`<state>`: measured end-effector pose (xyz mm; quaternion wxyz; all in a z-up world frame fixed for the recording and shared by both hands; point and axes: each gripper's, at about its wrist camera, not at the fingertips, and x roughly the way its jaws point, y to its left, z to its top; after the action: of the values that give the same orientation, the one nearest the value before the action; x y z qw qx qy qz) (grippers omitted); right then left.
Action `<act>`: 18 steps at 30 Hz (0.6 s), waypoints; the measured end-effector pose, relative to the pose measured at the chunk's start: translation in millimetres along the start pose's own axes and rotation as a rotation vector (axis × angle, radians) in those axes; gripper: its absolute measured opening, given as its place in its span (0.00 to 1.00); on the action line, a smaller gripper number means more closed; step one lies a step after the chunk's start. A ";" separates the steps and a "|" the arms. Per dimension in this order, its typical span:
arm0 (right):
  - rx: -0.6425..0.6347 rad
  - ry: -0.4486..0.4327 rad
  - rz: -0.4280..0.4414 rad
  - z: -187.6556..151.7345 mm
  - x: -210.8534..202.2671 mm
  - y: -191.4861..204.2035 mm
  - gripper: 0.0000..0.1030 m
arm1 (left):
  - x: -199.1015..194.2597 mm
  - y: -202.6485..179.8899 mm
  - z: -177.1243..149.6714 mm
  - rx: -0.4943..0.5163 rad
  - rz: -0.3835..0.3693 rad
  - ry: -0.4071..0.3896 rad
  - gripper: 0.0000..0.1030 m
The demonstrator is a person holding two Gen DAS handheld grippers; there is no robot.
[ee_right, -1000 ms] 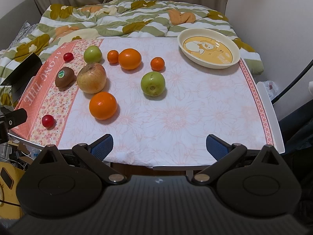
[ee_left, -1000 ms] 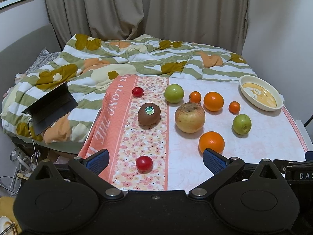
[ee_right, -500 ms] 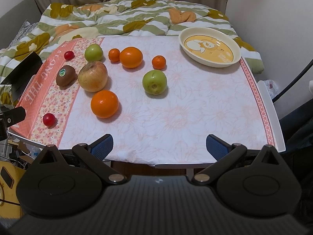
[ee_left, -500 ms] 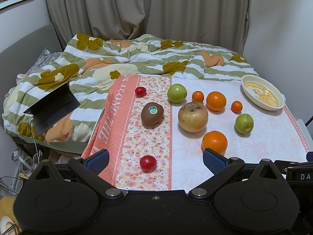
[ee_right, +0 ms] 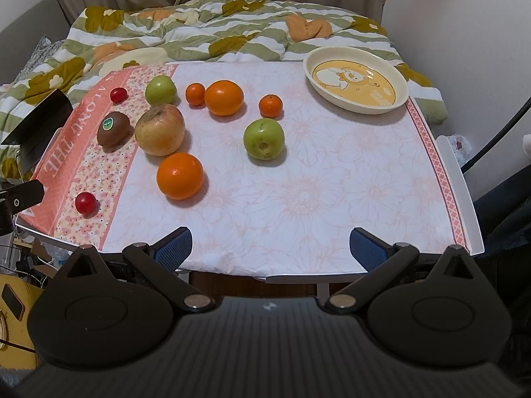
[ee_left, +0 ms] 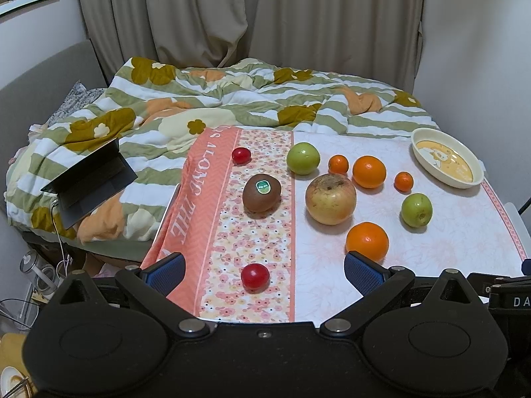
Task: Organize fruits
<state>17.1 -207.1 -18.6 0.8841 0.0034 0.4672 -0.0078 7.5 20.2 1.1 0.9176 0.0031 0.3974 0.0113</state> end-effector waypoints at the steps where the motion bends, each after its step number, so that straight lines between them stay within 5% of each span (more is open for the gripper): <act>1: -0.001 -0.001 0.001 0.0 0.0 0.1 1.00 | 0.0 -0.2 -0.1 0.000 0.000 0.000 1.00; 18: 0.005 0.003 -0.001 1.1 -1.3 0.5 1.00 | 2.7 -0.7 1.8 0.007 0.000 0.002 1.00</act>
<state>17.3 -206.6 -16.9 0.8835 0.0052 0.4683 -0.0093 10.7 19.6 0.4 0.9172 0.0063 0.3983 0.0102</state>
